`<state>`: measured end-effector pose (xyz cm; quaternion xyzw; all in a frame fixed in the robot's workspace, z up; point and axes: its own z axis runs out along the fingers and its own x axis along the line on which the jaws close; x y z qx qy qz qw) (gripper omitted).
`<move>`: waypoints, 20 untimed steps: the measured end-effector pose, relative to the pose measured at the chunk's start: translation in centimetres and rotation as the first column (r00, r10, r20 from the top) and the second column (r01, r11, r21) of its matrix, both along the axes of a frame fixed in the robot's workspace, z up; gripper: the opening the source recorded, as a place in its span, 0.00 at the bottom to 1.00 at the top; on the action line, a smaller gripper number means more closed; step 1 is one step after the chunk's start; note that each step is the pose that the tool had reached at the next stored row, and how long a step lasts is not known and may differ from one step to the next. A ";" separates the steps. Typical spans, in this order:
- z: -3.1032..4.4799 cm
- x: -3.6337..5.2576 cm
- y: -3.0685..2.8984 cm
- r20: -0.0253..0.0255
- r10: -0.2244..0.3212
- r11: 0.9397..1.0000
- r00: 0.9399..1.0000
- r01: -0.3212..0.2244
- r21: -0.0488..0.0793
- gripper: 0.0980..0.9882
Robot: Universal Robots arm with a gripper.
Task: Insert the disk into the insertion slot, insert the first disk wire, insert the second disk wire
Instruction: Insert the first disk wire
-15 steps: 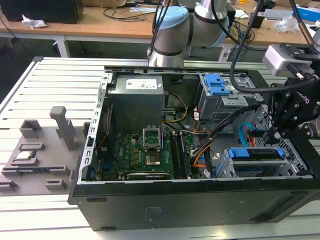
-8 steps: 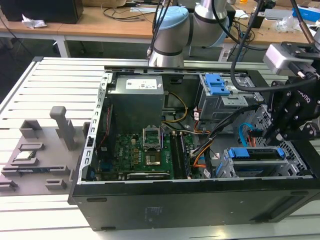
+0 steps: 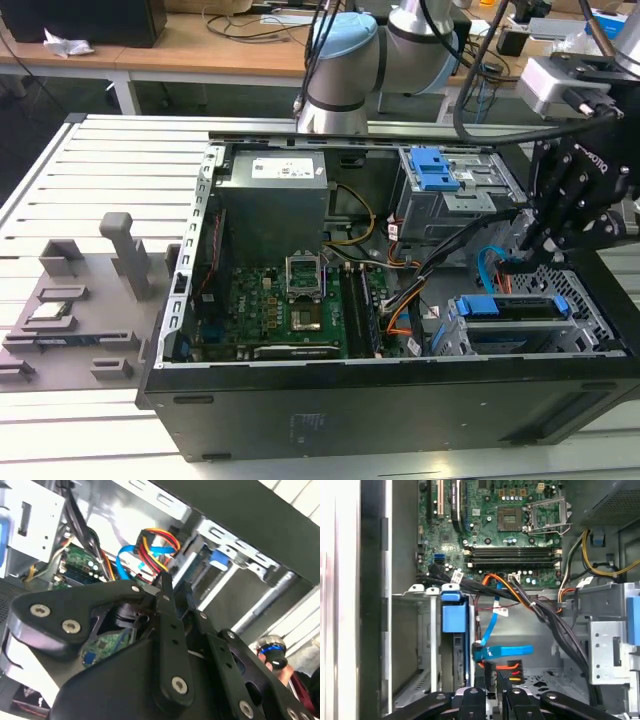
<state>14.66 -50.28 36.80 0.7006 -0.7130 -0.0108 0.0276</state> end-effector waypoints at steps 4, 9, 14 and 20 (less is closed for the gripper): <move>-1.45 -0.23 -0.01 -0.001 0.000 1.000 1.000 0.000 -0.004 0.16; -1.45 -0.22 -0.02 -0.001 0.000 1.000 1.000 0.000 -0.004 0.07; -1.45 -0.20 -0.04 -0.001 0.000 1.000 1.000 0.000 -0.004 0.07; -1.49 1.30 -0.23 -0.003 0.000 1.000 1.000 0.000 -0.004 0.07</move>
